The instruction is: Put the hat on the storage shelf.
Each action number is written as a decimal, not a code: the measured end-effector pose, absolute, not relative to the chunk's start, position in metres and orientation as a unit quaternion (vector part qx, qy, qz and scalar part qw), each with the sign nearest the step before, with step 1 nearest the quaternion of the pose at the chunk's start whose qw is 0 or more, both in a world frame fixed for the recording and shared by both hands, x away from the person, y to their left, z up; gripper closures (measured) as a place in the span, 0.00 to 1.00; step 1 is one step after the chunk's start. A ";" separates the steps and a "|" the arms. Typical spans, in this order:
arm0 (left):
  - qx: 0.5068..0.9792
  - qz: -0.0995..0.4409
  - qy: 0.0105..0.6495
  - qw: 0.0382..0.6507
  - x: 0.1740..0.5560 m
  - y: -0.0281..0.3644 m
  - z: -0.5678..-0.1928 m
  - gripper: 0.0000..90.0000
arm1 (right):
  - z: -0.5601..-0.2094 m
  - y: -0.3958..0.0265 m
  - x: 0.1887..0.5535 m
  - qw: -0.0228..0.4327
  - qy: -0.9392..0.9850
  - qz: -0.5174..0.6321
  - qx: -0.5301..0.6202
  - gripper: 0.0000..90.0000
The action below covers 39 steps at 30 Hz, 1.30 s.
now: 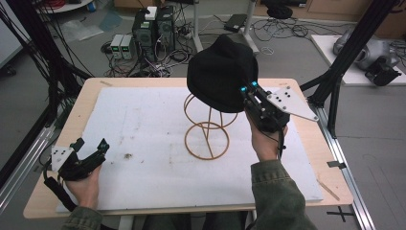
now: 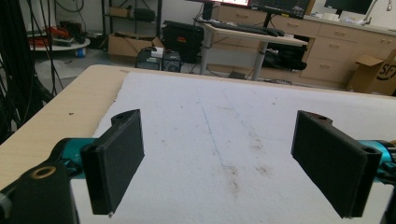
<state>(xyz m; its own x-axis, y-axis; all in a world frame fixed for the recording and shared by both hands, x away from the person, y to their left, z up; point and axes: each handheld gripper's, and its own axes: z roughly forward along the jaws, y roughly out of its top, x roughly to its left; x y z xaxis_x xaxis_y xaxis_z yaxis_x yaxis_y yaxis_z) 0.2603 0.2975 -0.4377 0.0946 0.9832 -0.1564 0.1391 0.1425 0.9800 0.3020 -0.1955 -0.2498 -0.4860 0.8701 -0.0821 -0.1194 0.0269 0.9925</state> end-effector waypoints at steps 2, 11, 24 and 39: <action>0.516 0.401 0.542 0.529 0.260 0.298 -0.438 0.19 | -0.251 -0.193 0.302 0.394 0.598 0.622 0.316 0.98; 0.517 0.395 0.543 0.531 0.261 0.299 -0.438 0.19 | -0.256 -0.189 0.305 0.380 0.616 0.615 0.312 0.97; 0.521 0.390 0.545 0.529 0.261 0.298 -0.439 0.19 | -0.272 -0.176 0.310 0.363 0.670 0.573 0.302 0.97; 0.518 0.385 0.549 0.531 0.261 0.299 -0.439 0.20 | -0.283 -0.173 0.307 0.347 0.675 0.573 0.309 0.92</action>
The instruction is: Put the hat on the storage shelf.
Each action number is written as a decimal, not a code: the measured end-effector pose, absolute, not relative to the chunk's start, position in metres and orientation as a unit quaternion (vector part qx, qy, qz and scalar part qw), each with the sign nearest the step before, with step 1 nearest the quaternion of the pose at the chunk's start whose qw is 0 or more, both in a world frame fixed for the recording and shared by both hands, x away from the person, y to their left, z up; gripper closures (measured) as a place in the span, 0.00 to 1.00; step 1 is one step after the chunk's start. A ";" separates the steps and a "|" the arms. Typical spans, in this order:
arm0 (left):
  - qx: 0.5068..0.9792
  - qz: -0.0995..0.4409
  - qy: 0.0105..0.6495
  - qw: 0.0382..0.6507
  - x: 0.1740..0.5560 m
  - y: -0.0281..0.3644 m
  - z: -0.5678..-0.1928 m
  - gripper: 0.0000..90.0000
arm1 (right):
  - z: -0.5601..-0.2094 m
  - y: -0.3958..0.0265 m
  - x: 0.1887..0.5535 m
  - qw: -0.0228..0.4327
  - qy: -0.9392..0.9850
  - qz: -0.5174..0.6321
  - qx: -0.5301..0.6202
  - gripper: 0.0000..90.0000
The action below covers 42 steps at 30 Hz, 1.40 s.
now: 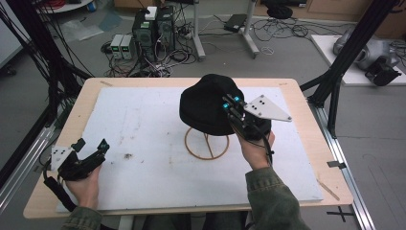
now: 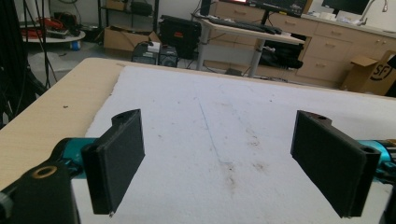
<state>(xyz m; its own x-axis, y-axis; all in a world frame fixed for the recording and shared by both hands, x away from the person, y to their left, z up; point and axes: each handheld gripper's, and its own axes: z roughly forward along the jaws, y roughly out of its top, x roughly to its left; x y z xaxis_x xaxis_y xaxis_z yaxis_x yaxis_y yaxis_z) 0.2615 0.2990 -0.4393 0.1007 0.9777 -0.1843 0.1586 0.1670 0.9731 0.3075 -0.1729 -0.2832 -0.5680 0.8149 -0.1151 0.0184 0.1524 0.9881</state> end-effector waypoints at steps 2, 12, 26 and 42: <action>0.518 0.384 0.549 0.531 0.262 0.299 -0.439 0.20 | -0.284 -0.173 0.307 0.346 0.675 0.574 0.309 0.92; 0.519 0.382 0.552 0.529 0.262 0.300 -0.440 0.20 | -0.292 -0.172 0.303 0.343 0.675 0.576 0.309 0.83; 0.519 0.383 0.552 0.528 0.262 0.300 -0.440 0.20 | -0.293 -0.176 0.301 0.351 0.649 0.603 0.303 0.33; 0.519 0.383 0.553 0.528 0.262 0.300 -0.440 0.20 | -0.294 -0.208 0.304 0.354 0.589 0.643 0.339 0.13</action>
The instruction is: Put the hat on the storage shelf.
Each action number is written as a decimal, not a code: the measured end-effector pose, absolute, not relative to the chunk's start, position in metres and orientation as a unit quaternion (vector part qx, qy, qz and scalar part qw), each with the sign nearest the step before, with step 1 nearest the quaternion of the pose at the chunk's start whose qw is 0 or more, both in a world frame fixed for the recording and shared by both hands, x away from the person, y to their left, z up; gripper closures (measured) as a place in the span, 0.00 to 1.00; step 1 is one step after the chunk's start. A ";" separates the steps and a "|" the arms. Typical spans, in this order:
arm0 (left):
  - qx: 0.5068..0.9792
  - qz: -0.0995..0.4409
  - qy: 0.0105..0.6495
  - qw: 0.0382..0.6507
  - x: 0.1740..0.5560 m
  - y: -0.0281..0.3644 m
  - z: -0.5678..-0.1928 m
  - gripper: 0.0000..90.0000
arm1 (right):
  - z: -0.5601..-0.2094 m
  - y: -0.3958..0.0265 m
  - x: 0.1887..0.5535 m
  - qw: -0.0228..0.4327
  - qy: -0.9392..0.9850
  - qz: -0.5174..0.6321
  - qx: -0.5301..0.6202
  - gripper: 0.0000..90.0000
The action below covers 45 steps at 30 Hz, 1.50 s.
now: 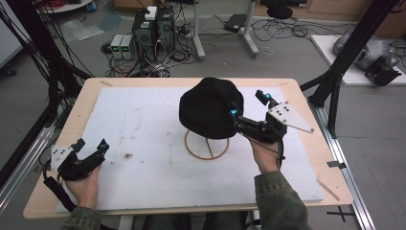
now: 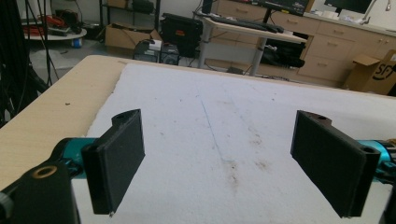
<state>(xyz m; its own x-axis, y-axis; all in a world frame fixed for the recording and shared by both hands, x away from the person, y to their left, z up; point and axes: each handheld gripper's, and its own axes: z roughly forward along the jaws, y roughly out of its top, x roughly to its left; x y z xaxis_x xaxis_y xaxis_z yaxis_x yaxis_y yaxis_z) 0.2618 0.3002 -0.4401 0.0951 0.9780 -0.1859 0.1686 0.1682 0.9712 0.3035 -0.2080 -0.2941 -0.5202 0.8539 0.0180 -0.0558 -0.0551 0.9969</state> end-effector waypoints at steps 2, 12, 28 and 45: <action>0.519 0.384 0.552 0.527 0.262 0.300 -0.440 0.20 | -0.295 -0.215 0.304 0.351 0.579 0.650 0.344 0.12; 0.520 0.384 0.553 0.526 0.262 0.300 -0.440 0.20 | -0.306 -0.252 0.306 0.366 0.535 0.650 0.396 0.12; 0.522 0.382 0.553 0.525 0.261 0.300 -0.441 0.20 | -0.332 -0.297 0.307 0.397 0.462 0.624 0.490 0.12; 0.524 0.381 0.551 0.526 0.261 0.299 -0.441 0.20 | -0.363 -0.296 0.305 0.443 0.494 0.556 0.500 0.17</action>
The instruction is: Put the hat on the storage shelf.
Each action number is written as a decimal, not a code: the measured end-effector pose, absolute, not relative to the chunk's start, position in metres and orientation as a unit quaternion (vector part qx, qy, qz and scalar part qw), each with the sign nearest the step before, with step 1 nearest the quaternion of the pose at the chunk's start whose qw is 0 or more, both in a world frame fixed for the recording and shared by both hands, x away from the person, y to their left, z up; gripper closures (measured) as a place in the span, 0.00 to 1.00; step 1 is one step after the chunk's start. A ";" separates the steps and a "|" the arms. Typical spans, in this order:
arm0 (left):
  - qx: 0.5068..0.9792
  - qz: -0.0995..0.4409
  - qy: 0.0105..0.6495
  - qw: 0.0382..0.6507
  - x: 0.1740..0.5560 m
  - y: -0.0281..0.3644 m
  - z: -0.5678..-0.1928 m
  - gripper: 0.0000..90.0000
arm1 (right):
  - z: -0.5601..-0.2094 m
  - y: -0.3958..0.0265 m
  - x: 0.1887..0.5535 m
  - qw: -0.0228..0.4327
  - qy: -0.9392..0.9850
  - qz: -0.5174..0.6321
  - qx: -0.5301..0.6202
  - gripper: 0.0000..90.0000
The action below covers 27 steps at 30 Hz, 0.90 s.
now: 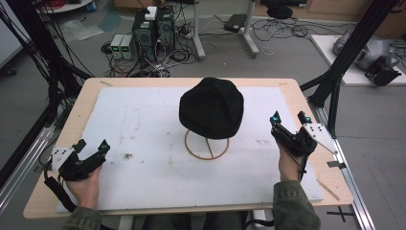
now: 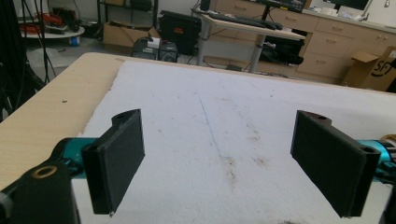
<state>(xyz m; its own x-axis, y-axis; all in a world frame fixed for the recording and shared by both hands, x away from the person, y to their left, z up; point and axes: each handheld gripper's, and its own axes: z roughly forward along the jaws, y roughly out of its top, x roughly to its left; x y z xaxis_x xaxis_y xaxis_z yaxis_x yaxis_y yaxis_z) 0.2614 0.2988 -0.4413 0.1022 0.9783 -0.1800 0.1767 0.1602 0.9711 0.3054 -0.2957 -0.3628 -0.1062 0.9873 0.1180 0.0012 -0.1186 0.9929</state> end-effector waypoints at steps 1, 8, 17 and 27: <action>0.524 0.381 0.551 0.526 0.261 0.299 -0.441 0.20 | -0.366 -0.296 0.306 0.448 0.501 0.549 0.497 0.17; 0.525 0.376 0.551 0.528 0.262 0.299 -0.442 0.20 | -0.384 -0.296 0.304 0.440 0.515 0.536 0.504 0.16; 0.528 0.374 0.552 0.525 0.263 0.299 -0.443 0.20 | -0.413 -0.299 0.301 0.446 0.537 0.507 0.506 0.15; 0.531 0.375 0.552 0.522 0.263 0.298 -0.444 0.20 | -0.432 -0.307 0.295 0.443 0.535 0.499 0.519 0.14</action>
